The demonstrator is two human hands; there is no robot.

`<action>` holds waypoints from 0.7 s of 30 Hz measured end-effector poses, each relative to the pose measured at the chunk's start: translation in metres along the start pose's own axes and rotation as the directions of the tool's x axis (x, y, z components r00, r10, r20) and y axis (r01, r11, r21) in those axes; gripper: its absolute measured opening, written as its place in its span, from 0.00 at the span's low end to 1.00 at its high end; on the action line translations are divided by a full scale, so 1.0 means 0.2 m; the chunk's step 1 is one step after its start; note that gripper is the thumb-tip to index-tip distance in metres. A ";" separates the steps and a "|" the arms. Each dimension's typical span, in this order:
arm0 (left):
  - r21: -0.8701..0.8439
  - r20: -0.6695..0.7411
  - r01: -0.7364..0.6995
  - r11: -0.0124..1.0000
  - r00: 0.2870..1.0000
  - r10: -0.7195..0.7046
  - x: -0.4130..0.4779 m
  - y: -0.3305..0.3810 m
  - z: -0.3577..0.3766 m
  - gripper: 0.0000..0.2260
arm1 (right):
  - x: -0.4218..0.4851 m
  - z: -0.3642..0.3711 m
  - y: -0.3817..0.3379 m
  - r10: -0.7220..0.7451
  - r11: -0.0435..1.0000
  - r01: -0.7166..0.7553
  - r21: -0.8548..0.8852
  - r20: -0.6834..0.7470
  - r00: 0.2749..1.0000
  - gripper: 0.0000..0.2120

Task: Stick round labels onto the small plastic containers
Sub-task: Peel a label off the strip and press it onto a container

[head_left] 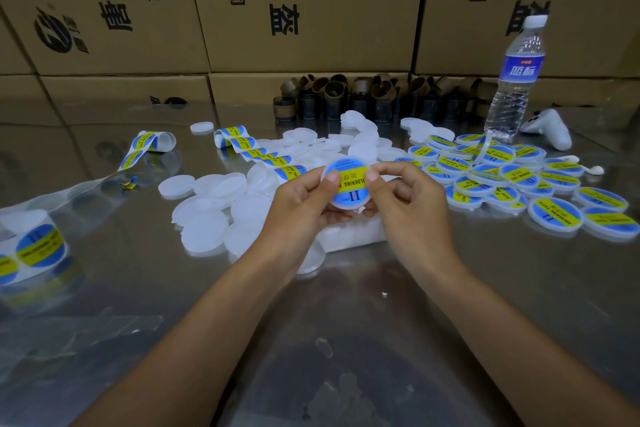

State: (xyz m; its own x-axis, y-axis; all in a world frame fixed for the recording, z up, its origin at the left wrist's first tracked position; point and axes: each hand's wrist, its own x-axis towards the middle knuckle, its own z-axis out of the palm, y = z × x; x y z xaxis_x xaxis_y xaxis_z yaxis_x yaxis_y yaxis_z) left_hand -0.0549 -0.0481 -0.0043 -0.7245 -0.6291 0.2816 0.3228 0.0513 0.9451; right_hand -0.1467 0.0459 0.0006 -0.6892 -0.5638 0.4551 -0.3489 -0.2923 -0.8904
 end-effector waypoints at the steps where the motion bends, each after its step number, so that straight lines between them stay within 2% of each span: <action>1: 0.000 -0.008 0.000 1.000 1.000 0.000 0.00 0.00 0.00 0.10 | 0.00 0.00 0.00 -0.016 0.999 0.016 -0.028 0.023 1.000 0.05; 6: -0.013 -0.030 0.004 1.000 1.000 -0.004 0.00 0.01 0.00 0.10 | -0.01 0.01 0.01 -0.081 0.987 0.091 -0.134 0.081 0.993 0.11; 12: 0.031 -0.142 -0.020 0.999 0.990 0.024 0.00 0.02 0.00 0.09 | 0.00 0.01 0.01 -0.084 0.991 0.089 -0.096 0.051 0.995 0.09; 21: 0.018 -0.177 -0.028 0.999 0.984 0.031 0.00 0.03 0.00 0.09 | 0.00 0.00 0.00 -0.068 0.995 0.071 -0.063 0.046 0.997 0.09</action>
State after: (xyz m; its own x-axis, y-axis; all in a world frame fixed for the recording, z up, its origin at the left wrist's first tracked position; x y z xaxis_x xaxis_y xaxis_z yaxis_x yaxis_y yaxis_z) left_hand -0.0530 -0.0475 0.0017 -0.5951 -0.7544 0.2770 0.3325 0.0827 0.9395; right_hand -0.1472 0.0457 0.0006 -0.6338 -0.5775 0.5146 -0.4361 -0.2826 -0.8543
